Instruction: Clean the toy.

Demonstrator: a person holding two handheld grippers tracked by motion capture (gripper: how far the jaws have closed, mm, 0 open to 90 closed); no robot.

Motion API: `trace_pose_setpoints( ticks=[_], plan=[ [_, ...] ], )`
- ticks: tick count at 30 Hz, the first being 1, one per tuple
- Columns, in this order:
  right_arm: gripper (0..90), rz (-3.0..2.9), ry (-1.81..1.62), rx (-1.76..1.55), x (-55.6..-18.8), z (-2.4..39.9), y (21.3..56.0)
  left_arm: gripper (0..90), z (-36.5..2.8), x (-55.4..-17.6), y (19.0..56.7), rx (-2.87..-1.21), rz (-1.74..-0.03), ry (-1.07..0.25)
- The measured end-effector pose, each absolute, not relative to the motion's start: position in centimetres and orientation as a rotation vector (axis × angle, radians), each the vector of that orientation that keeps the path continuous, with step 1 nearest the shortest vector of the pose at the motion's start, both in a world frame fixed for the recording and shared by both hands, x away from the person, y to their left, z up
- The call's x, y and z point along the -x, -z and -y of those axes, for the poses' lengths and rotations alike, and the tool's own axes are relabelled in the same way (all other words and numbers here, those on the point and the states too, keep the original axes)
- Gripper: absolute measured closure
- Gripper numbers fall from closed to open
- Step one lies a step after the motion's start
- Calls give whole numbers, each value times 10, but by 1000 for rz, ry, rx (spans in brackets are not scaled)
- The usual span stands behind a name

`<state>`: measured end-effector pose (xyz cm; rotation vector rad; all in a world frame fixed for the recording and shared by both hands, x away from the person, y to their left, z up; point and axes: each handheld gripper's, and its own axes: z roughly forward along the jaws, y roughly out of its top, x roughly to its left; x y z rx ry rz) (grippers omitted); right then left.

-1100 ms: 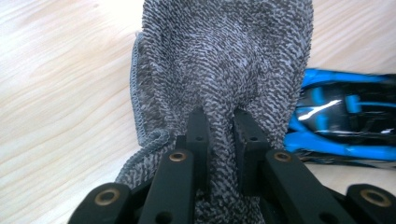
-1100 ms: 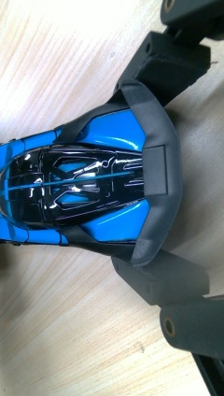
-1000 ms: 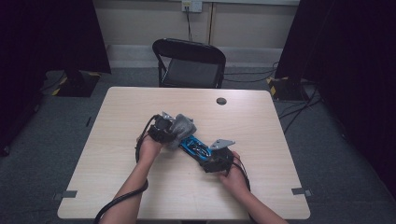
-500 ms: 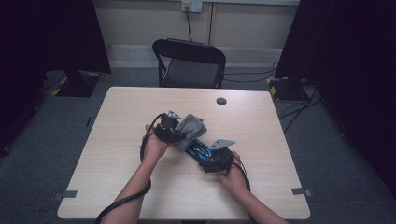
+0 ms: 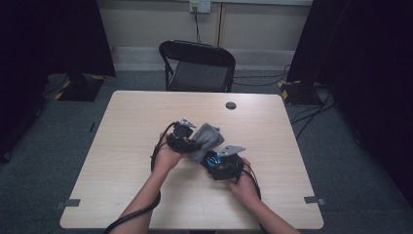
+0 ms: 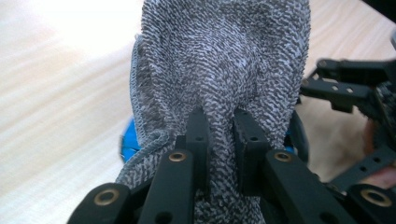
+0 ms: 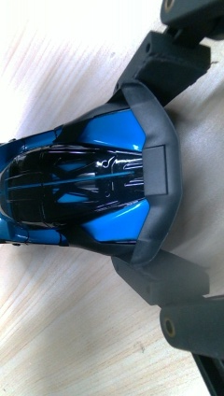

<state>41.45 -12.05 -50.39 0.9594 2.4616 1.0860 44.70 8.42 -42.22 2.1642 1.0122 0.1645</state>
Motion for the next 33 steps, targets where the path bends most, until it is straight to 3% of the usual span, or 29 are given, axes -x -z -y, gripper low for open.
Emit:
trace_pose_setpoints(
  ticks=[12,33],
  plan=[
    [235,-2461,-1085,-956,-415,121,504,793,-49,-429,440,-2238,-926,-109],
    [235,-2460,-1086,-959,-414,121,504,789,-44,-430,443,-2297,-903,-163]
  ],
)
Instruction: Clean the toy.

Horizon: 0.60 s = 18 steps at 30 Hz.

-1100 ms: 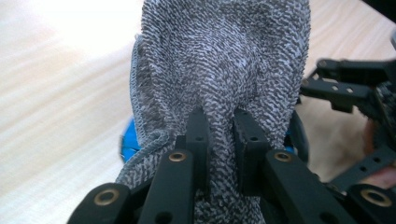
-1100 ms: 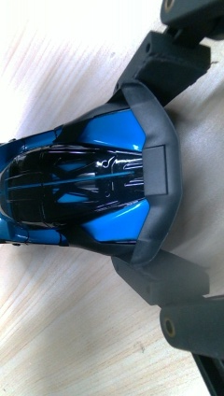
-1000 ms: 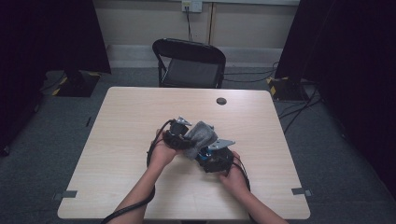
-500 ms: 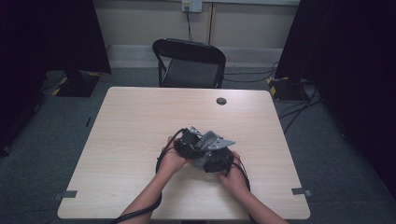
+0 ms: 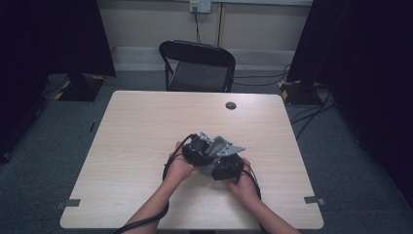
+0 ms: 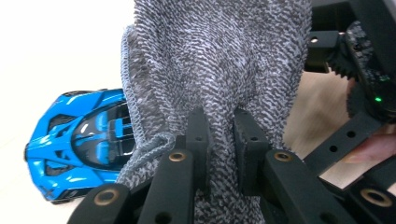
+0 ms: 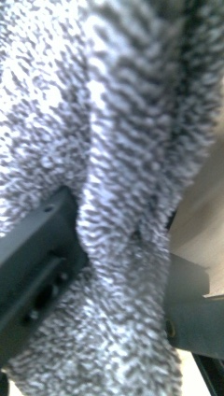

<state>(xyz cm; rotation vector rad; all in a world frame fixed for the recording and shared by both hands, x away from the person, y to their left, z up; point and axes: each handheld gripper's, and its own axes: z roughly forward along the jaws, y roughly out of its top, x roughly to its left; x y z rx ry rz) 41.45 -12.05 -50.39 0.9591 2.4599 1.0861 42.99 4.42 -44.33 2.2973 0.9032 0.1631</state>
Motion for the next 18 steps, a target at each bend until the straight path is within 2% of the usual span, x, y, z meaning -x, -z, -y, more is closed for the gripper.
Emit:
trace_pose_setpoints(
  ticks=[18],
  plan=[
    [236,-2462,-1085,-957,-415,121,504,788,-59,-447,442,-2282,-991,-226]
  ],
)
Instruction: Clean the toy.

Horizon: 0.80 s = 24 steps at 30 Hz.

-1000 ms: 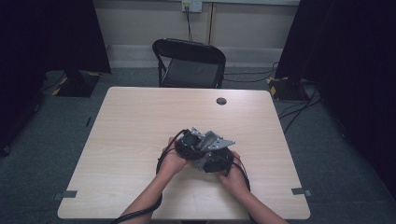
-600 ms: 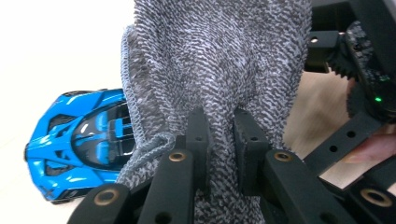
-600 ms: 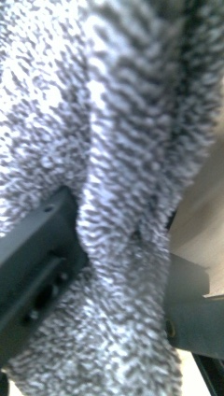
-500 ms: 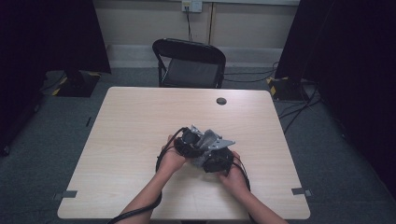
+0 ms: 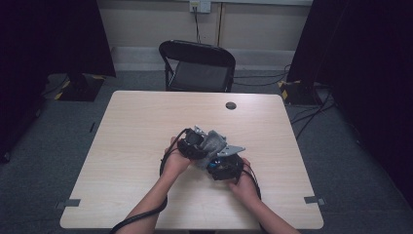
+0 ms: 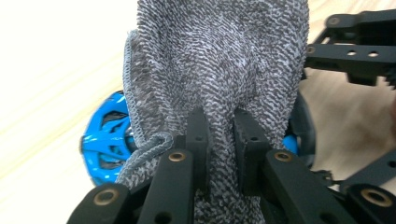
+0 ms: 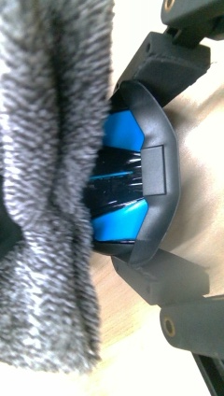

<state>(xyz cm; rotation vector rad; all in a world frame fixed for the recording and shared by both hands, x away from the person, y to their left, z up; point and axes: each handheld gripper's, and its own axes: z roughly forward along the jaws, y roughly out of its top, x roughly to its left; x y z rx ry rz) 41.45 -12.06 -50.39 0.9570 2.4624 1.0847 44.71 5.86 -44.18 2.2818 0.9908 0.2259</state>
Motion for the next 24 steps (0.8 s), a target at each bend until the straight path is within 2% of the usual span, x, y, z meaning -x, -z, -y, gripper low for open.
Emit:
trace_pose_setpoints(
  ticks=[24],
  plan=[
    [236,-2462,-1085,-957,-415,121,504,789,-81,-466,446,-2245,-1091,-222]
  ],
)
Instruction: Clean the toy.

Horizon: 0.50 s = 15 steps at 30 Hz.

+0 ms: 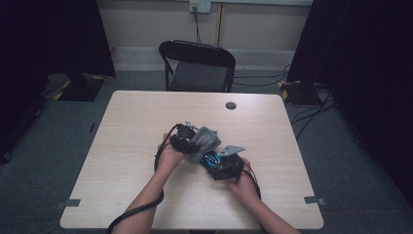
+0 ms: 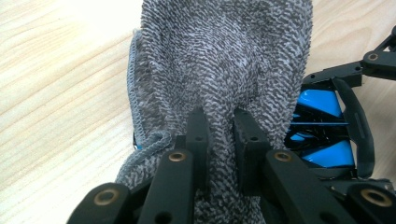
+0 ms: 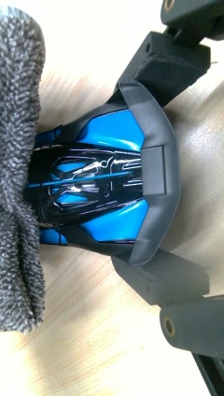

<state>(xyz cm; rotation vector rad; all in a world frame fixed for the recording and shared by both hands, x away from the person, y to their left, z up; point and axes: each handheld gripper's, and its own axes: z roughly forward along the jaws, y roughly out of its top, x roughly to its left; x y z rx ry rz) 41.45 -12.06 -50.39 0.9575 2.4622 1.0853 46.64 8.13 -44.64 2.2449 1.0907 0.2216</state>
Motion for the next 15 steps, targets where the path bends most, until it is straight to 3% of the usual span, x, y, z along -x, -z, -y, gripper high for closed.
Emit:
trace_pose_setpoints(
  ticks=[15],
  plan=[
    [235,-2463,-1087,-957,-414,121,504,789,-85,-473,449,-2253,-1122,-245]
  ],
)
